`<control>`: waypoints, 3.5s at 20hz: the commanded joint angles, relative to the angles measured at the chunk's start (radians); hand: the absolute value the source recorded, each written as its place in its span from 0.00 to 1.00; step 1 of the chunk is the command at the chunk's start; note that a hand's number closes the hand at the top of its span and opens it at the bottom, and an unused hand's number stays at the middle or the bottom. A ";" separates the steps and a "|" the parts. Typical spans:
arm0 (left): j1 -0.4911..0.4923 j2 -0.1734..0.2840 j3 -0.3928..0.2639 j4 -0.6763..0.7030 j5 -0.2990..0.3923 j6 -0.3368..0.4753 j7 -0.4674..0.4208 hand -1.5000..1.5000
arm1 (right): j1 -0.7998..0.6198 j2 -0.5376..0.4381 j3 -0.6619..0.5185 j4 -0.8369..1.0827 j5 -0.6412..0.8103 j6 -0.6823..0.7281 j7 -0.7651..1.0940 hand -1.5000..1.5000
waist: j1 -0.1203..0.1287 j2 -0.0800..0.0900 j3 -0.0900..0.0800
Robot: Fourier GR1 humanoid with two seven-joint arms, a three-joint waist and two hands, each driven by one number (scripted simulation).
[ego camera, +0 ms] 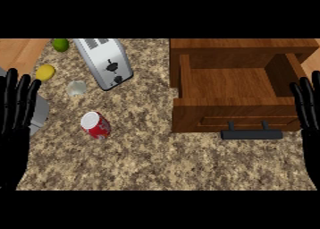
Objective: Pick up the can, place it into the drawer and close the drawer
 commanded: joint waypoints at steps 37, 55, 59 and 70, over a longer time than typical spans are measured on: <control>0.067 -0.125 -0.170 0.239 -0.214 0.581 0.343 0.00 | 0.221 0.063 -0.100 -0.001 -0.039 0.022 0.052 0.00 | 0.005 0.026 -0.003; -0.029 -0.125 0.016 0.855 0.128 0.566 -0.224 0.00 | 0.151 -0.010 -0.244 -0.110 -0.148 0.052 0.248 0.00 | 0.004 0.027 -0.004; 0.005 -0.125 -0.017 0.883 0.177 0.588 -0.273 0.00 | 0.202 0.024 -0.205 -0.171 -0.107 0.062 0.246 0.00 | 0.006 0.026 -0.004; -0.183 -0.124 0.171 1.269 0.286 0.464 -0.499 0.00 | 0.066 -0.043 -0.293 -0.104 -0.151 0.071 0.307 0.00 | 0.006 0.028 -0.004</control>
